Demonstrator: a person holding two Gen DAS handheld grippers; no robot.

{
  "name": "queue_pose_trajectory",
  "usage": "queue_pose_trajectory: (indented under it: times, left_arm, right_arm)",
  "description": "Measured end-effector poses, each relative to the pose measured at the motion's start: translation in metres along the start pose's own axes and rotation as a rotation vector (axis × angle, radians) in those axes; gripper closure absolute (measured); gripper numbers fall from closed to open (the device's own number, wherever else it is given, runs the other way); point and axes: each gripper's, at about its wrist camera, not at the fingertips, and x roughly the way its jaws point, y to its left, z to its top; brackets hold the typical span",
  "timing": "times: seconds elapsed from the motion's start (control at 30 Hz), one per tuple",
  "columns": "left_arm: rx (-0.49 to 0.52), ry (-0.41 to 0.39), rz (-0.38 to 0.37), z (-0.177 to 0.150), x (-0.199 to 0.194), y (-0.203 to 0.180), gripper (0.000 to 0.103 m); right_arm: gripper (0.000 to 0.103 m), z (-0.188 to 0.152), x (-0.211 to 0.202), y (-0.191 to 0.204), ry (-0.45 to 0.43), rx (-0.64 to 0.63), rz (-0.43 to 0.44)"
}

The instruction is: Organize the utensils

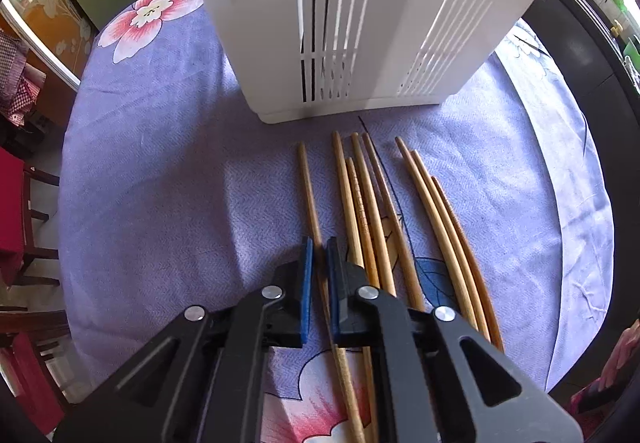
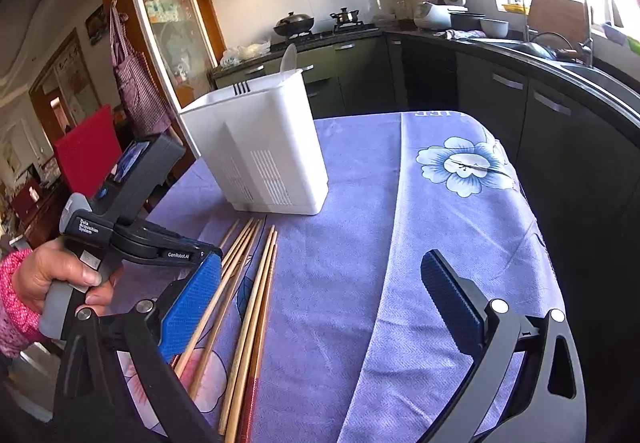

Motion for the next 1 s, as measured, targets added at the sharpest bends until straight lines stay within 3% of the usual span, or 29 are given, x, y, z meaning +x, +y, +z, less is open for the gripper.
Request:
queue_pose_trajectory:
  times: [0.13, 0.3, 0.47, 0.57, 1.0]
  left_arm:
    - [-0.010, -0.004, -0.009, -0.002, -0.003, 0.015, 0.097]
    - [-0.060, -0.007, -0.043, -0.009, -0.007, 0.045, 0.097]
    - [-0.078, -0.032, -0.071, -0.016, -0.012, 0.064, 0.097]
    - [-0.076, -0.031, -0.083, -0.019, -0.014, 0.064, 0.097]
    - [-0.065, -0.030, -0.115, -0.019, -0.006, 0.067, 0.097]
  right_arm:
    - [0.009, 0.012, 0.031, 0.010, 0.108, -0.033, 0.047]
    - [0.043, 0.021, 0.081, 0.015, 0.287, -0.041, 0.083]
    - [0.051, 0.017, 0.120, 0.026, 0.427, -0.060, 0.104]
    - [0.059, 0.015, 0.133, 0.031, 0.465, -0.086, 0.059]
    - [0.060, 0.004, 0.153, 0.050, 0.524, -0.166, -0.015]
